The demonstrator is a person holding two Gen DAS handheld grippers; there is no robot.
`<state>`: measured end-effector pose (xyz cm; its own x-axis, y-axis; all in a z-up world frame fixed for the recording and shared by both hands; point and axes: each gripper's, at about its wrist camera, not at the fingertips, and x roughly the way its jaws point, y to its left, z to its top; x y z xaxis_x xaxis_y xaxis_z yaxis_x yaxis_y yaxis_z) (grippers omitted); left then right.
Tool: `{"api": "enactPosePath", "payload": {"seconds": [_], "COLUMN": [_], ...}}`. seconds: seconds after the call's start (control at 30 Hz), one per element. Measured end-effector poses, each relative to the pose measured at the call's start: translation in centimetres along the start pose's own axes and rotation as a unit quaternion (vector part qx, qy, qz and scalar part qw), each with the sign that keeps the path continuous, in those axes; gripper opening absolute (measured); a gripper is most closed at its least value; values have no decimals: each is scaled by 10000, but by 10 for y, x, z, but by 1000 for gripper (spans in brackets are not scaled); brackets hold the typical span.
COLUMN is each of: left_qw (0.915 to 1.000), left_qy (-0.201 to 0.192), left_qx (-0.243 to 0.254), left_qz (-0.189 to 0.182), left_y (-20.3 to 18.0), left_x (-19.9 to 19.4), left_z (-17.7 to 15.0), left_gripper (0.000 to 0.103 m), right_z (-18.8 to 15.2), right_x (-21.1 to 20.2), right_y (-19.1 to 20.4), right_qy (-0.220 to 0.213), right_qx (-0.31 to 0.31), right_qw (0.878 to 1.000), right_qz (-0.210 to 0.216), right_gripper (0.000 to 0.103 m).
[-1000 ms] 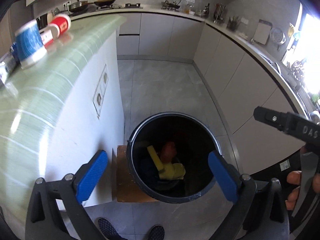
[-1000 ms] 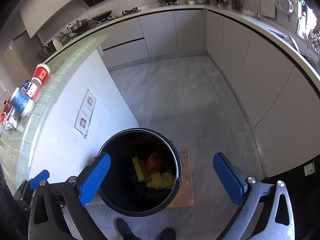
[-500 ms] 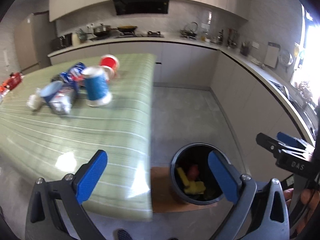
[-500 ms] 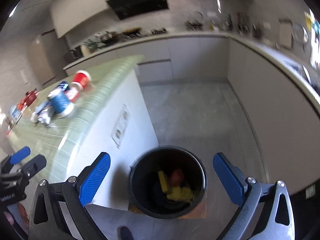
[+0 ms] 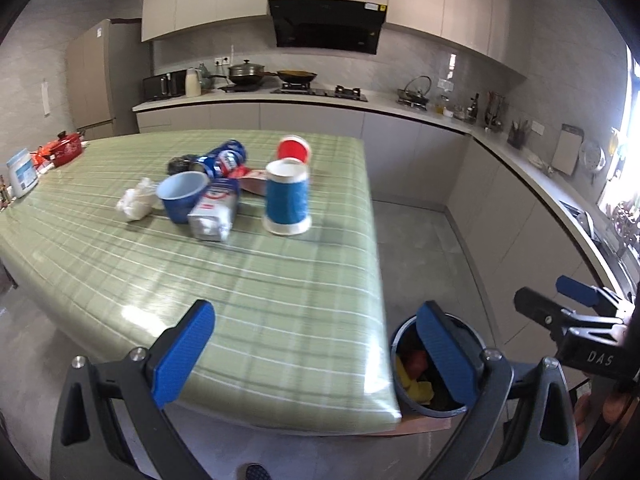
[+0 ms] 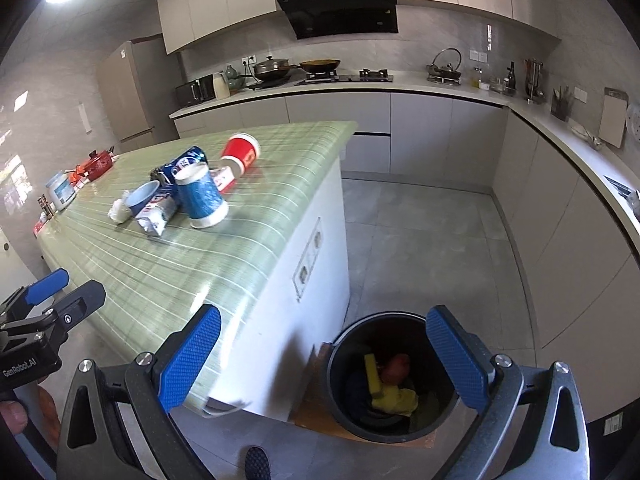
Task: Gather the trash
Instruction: 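Move both tools back toward the remaining items on the table, then grasp the white rice bag with the right tool while the left tool grasps the white plastic bag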
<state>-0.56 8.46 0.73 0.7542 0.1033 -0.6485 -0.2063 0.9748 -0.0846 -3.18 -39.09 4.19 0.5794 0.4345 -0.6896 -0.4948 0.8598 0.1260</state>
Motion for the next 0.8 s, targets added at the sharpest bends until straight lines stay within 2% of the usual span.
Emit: {"api": "enactPosePath", "payload": {"seconds": [0.33,0.6,0.8], "left_qw": [9998,9997,9995], "left_qy": [13,90,146], "left_qx": [-143,-198,-220], "left_qz": [123,129,153], "left_y": [81,137,177], "left_x": [13,30,45], "left_z": [12,19,22], "left_gripper": [101,101,96], "right_z": [19,31,39], "right_x": [10,37,63], "right_y": [74,130,170], "right_qy": [-88,-50,15], "right_qx": [-226,-325,-317], "right_qw": [9997,9995,9995], "right_qz": [-20,-35,13], "right_gripper": [103,103,103]}}
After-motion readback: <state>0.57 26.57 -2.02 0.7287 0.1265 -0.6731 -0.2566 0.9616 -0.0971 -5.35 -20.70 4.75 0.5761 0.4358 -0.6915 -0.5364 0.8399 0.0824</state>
